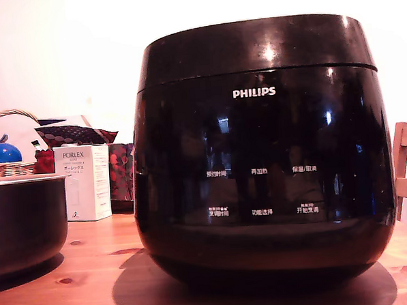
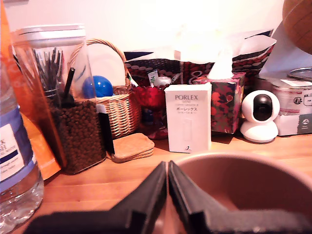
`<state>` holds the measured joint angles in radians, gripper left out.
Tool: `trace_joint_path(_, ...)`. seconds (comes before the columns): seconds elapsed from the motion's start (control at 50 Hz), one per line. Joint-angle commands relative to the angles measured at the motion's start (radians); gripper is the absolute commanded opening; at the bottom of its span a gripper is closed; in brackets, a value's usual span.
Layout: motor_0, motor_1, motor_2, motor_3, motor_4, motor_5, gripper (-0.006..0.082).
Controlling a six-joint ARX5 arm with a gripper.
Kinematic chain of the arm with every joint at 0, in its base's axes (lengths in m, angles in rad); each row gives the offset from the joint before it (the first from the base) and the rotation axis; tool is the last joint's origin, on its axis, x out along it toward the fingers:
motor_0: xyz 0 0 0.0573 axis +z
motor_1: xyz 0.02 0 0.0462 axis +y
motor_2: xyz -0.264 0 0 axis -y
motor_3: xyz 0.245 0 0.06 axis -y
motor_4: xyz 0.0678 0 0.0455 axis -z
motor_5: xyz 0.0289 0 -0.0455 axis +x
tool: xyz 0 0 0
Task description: Open the rice cooker by pressing the large metal button on the top of its lid with medium force
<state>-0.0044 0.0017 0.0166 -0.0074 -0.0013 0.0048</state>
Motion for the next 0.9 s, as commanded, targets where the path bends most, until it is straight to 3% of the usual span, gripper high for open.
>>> trace_joint_path(0.0,0.054,-0.014,-0.040,0.136,0.099,0.026,-0.0024)
trace_joint_path(0.2,0.054,-0.014,-0.040,0.135,0.100,-0.070,-0.0024)
trace_joint_path(0.32,0.054,-0.014,-0.040,0.159,0.130,-0.070,-0.0024)
trace_joint_path(0.34,0.054,-0.014,-0.040,0.167,0.143,-0.164,-0.0024)
trace_joint_path(0.4,0.054,-0.014,-0.040,0.199,0.178,-0.164,-0.0024)
trace_joint_path(0.44,0.054,-0.014,-0.037,0.225,0.198,-0.227,-0.0024)
trace_joint_path(0.46,0.054,-0.014,-0.034,0.239,0.224,-0.227,-0.0024)
trace_joint_path(0.48,0.054,-0.014,-0.029,0.249,0.246,-0.316,-0.0024)
trace_joint_path(0.54,0.054,-0.014,-0.004,0.264,0.322,-0.316,-0.0024)
trace_joint_path(0.56,0.054,-0.014,0.008,0.262,0.349,-0.411,-0.0024)
trace_joint_path(0.6,0.054,-0.014,0.033,0.258,0.418,-0.411,-0.0024)
trace_joint_path(0.68,0.054,-0.014,0.092,0.216,0.556,-0.519,-0.0024)
trace_joint_path(0.88,0.052,0.044,0.255,0.034,0.865,-0.606,-0.0024)
